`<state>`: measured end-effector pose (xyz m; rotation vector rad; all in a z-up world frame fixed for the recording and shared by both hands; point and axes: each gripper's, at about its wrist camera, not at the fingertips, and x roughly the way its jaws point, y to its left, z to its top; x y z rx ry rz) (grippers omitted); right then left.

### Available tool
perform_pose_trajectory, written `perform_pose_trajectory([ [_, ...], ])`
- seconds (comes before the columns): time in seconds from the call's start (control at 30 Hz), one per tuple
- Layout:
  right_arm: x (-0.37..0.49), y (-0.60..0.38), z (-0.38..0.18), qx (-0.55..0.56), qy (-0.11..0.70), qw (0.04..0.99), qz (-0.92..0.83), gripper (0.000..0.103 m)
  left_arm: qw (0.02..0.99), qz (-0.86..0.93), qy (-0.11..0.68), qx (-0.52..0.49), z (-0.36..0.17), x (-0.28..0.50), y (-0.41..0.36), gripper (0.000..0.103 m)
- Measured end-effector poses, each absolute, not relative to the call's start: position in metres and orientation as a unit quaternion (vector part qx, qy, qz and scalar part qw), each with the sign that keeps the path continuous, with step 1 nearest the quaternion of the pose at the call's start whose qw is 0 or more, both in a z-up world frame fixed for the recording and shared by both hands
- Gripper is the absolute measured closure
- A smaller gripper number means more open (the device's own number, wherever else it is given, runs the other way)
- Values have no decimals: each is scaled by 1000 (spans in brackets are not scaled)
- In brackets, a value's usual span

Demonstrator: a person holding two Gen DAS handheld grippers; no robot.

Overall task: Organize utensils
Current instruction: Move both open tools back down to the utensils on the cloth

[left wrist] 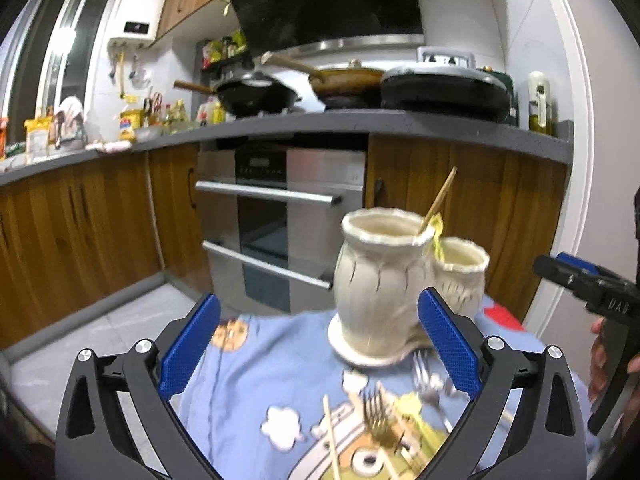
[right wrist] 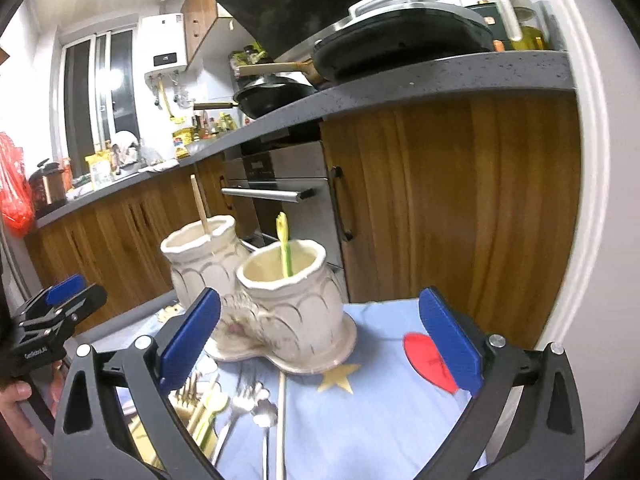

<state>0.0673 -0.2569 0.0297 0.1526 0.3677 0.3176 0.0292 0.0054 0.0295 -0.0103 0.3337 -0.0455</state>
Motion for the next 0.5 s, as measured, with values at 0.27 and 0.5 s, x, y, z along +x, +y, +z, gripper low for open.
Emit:
perform_pose_trajectory([
  [0.27,46,-255,17,61,195,969,142,5,977,-9,212,-12,1,13,25,5],
  [0.5,35,-242,2,34,224,964,139,5,970,-9,243,-3,-13,6,25,5],
])
